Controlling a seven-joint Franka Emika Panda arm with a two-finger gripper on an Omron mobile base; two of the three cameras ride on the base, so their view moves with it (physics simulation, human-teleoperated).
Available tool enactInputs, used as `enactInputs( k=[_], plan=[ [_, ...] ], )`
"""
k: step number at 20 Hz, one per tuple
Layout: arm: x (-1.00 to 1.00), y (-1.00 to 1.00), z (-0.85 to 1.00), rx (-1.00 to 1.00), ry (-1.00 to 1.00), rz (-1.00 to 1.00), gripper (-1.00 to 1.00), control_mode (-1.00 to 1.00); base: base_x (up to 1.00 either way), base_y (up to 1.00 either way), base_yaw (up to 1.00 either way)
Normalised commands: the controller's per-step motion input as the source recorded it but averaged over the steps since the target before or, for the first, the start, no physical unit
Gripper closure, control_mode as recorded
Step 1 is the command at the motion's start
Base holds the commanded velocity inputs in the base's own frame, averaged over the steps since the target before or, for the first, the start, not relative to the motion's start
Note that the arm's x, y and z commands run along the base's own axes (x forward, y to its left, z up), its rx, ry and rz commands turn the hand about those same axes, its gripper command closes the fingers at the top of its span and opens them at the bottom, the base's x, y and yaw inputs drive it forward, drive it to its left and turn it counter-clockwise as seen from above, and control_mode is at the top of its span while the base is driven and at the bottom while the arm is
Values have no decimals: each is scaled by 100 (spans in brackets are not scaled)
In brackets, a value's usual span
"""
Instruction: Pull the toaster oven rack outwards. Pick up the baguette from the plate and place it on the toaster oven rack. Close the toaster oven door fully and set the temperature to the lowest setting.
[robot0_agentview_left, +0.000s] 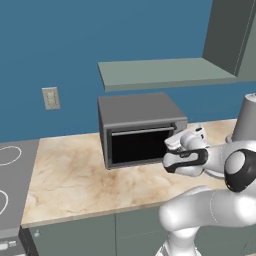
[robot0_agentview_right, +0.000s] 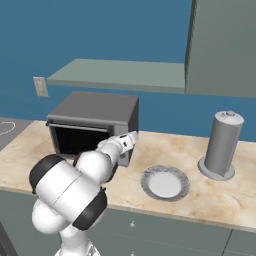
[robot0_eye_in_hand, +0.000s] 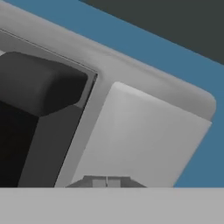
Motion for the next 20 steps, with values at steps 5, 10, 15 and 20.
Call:
enactInputs(
  k=[5, 10, 15, 20],
  plan=[
    [12, -15, -89, -14, 82, 10, 100, -100, 0, 0, 0],
    [0, -16, -97, -20, 90, 22, 100, -100, 0, 0, 0],
    [-12, -10, -100, -17, 79, 28, 100, -100, 0, 0, 0],
    [-73, 0, -100, -12, 63, 34, 100, -100, 0, 0, 0]
  ],
)
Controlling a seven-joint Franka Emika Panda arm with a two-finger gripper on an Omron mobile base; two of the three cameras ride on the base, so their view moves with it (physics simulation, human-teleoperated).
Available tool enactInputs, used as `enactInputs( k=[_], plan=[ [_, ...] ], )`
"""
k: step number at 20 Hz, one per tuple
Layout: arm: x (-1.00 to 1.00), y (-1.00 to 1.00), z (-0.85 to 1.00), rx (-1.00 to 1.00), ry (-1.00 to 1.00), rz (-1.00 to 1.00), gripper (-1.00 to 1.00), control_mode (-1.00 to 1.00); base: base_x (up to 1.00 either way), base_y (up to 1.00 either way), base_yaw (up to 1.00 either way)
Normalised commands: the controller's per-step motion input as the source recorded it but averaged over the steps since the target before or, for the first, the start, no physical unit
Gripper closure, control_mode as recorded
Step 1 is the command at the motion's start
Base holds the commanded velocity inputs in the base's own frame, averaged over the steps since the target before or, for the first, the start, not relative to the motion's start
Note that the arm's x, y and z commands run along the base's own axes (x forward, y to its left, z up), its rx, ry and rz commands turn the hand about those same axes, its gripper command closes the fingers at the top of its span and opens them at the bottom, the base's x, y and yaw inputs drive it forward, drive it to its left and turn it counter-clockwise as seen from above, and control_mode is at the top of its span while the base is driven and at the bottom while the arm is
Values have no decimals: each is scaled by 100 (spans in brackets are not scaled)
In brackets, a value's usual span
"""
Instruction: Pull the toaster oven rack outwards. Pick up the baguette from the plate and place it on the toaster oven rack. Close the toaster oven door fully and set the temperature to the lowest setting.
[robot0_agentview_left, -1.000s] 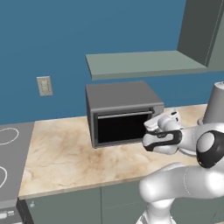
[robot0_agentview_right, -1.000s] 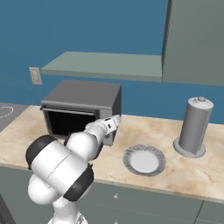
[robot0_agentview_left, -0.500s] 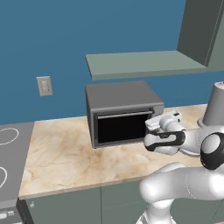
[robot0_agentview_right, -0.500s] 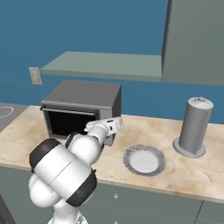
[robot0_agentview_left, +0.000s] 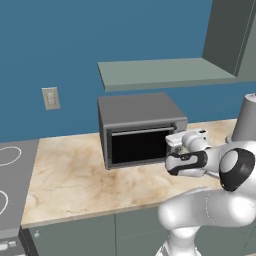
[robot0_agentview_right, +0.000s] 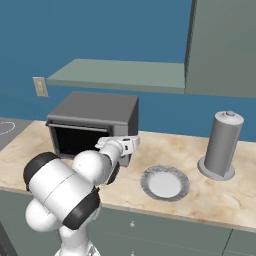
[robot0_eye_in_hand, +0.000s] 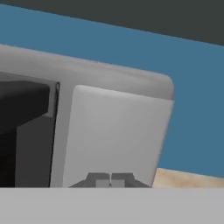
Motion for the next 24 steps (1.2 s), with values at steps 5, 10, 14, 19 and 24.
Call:
enactInputs(
  k=[5, 10, 14, 19, 24],
  plan=[
    [-100, 0, -100, -7, 54, 44, 100, -100, 0, 0, 0],
    [-100, 25, -100, -7, 39, 46, 100, -100, 0, 0, 0],
    [-100, 49, -100, -10, 32, 44, 100, -100, 0, 0, 0],
    [-100, 42, -100, -10, 19, 43, 100, -100, 0, 0, 0],
    [-100, 36, -100, -13, 3, 49, 100, -100, 0, 0, 0]
  ],
)
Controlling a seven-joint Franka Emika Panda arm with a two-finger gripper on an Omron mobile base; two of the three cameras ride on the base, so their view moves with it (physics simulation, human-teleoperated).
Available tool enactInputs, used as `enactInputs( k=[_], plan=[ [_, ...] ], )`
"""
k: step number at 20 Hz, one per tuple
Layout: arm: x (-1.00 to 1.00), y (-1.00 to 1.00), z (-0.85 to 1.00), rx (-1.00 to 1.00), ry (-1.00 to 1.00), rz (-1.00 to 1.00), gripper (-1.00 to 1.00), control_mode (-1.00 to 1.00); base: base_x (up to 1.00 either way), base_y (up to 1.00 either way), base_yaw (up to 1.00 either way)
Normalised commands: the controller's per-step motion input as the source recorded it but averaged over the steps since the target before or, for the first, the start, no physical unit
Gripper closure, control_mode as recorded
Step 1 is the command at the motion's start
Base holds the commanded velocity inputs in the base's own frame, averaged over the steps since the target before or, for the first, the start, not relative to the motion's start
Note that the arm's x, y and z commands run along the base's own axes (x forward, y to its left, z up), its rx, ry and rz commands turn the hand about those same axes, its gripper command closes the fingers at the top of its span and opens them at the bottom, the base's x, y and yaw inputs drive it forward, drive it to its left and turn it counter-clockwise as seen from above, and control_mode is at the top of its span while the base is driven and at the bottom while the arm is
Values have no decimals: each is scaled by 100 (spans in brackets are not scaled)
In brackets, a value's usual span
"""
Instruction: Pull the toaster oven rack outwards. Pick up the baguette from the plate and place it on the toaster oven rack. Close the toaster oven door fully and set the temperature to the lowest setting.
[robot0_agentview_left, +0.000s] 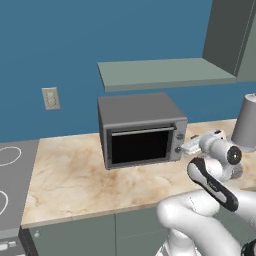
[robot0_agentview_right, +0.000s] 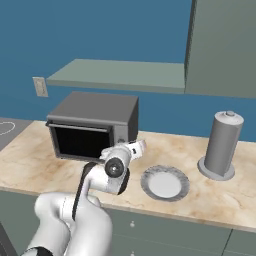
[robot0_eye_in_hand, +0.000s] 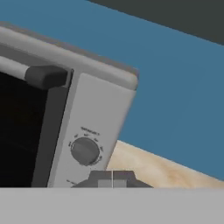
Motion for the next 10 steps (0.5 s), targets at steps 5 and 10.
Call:
enactInputs(
  k=[5, 10],
  plan=[
    [-100, 52, -97, -12, -2, 60, 100, -100, 0, 0, 0],
    [-97, 48, -32, -8, -2, 66, 100, -100, 0, 0, 0]
  ],
)
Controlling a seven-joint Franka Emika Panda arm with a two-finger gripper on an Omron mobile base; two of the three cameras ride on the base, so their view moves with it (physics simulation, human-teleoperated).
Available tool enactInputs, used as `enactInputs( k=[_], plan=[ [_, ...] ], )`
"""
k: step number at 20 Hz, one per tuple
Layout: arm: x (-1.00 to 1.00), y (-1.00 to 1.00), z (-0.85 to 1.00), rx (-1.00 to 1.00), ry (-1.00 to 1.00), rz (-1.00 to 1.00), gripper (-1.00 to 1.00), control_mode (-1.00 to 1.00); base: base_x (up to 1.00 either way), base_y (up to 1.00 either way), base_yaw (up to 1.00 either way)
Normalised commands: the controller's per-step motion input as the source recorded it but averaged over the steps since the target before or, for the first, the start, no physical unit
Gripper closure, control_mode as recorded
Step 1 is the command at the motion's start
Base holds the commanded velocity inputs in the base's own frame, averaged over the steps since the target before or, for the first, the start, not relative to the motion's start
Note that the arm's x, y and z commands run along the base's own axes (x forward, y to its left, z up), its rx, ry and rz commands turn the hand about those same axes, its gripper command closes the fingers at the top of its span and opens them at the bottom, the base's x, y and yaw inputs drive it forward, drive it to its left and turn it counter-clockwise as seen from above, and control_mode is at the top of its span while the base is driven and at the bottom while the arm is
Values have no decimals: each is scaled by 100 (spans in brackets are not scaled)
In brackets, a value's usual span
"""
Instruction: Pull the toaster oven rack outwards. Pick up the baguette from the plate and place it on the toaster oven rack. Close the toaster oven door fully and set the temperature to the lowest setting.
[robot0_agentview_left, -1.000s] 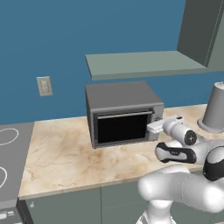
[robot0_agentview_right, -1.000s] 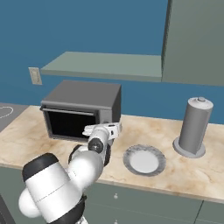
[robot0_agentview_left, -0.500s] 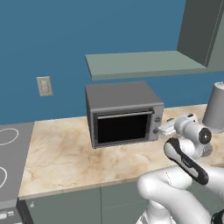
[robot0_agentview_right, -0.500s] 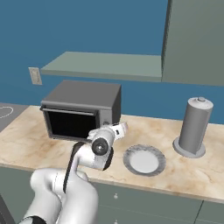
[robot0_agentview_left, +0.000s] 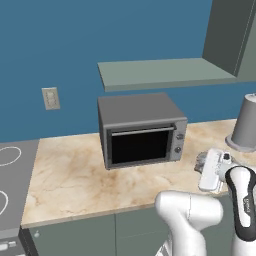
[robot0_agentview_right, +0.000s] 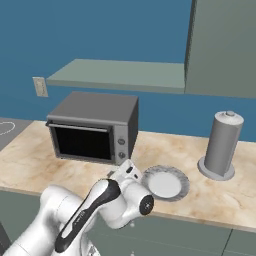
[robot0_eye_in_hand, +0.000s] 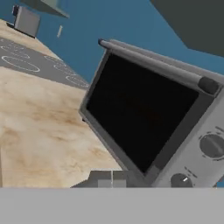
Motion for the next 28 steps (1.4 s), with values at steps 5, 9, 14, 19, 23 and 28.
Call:
enactInputs(
  k=[5, 9, 14, 19, 23, 28],
  plan=[
    [-30, -4, 40, 0, -27, 47, 100, -100, 0, 0, 0],
    [-6, -22, 61, 0, -19, 34, 100, -100, 0, 0, 0],
    [0, -73, 50, 0, -9, 12, 100, -100, 0, 0, 0],
    [5, -63, 24, 0, 0, 8, 100, -100, 0, 0, 0],
    [12, -3, 17, 0, -2, 14, 100, -100, 0, 0, 0],
    [11, 0, 19, -3, -2, 10, 100, -100, 0, 0, 0]
  ],
)
